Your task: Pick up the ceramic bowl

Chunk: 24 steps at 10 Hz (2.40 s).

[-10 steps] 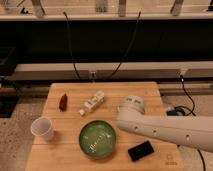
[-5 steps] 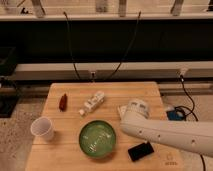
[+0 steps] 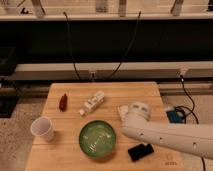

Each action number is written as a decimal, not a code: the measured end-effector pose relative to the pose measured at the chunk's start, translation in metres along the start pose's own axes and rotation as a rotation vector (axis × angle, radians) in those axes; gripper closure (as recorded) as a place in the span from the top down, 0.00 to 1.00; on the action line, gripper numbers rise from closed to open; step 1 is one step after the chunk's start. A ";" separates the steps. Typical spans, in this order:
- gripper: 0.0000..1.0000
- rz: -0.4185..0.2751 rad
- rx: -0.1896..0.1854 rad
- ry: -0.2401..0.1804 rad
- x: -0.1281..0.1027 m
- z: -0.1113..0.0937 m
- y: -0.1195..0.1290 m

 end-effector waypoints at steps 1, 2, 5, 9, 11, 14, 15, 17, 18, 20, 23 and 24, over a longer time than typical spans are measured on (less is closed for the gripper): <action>0.80 -0.008 0.001 -0.007 -0.003 0.002 0.001; 0.80 -0.018 0.001 -0.013 -0.006 0.004 0.000; 0.80 -0.046 0.006 -0.031 -0.012 0.005 -0.001; 0.80 -0.084 0.013 -0.053 -0.021 0.009 -0.005; 0.80 -0.100 0.016 -0.064 -0.025 0.012 -0.006; 0.80 -0.127 0.019 -0.081 -0.030 0.014 -0.005; 0.80 -0.136 0.021 -0.089 -0.032 0.015 -0.005; 0.80 -0.153 0.026 -0.100 -0.035 0.019 -0.006; 0.80 -0.159 0.027 -0.104 -0.036 0.020 -0.006; 0.80 -0.178 0.034 -0.116 -0.040 0.022 -0.007; 0.80 -0.202 0.041 -0.132 -0.044 0.025 -0.008; 0.80 -0.211 0.043 -0.137 -0.045 0.025 -0.008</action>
